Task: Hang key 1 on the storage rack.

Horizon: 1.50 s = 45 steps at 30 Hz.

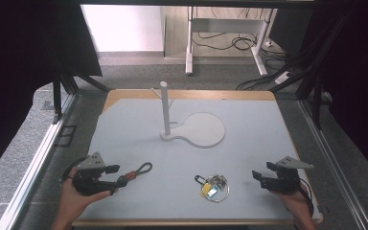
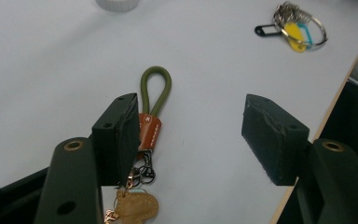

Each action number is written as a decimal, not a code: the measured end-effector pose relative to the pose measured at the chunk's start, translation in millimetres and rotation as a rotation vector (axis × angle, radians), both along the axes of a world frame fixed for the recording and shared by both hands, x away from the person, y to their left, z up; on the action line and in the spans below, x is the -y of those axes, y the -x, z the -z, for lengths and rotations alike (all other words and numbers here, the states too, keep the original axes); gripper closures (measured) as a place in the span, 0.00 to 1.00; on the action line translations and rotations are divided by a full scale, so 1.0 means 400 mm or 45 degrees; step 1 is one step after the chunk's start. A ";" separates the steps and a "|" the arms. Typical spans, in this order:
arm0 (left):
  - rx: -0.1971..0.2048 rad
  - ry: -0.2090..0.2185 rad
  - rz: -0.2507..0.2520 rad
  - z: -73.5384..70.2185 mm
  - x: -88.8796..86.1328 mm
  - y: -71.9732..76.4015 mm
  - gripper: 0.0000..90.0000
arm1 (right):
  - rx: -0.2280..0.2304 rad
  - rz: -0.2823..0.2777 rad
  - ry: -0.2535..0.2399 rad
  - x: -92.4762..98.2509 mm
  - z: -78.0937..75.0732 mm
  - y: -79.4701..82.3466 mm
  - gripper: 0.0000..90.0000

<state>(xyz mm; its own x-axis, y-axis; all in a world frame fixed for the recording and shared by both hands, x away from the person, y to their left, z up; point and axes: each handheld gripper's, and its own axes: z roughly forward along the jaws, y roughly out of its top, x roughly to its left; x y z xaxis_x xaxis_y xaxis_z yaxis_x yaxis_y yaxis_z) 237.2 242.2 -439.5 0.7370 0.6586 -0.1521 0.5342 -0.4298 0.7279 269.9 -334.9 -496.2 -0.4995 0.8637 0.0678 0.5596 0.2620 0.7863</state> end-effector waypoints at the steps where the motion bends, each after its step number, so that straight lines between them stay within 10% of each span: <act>1: 0.004 0.005 -0.007 -0.004 -0.003 0.000 0.42 | 0.002 -0.008 -0.001 -0.001 0.002 0.000 0.31; 10: -0.008 0.022 -0.031 -0.004 -0.027 0.003 0.42 | -0.002 -0.020 -0.007 -0.007 0.008 -0.005 0.31; 20: -0.069 -0.156 0.039 -0.042 -0.005 -0.060 0.44 | 0.008 -0.034 -0.017 0.000 0.006 -0.009 0.32; 45: -0.255 -0.450 0.203 0.034 0.064 -0.153 0.52 | -0.025 -0.093 0.000 -0.013 0.012 -0.008 0.32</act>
<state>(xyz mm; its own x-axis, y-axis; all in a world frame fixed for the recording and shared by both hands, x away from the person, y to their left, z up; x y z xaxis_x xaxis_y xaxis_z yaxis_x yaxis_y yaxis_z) 298.3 216.7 -453.1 0.8125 0.5763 -0.0878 0.5568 -0.7225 0.4098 273.1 -329.7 -501.0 -0.5595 0.8251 0.0784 0.5544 0.3023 0.7754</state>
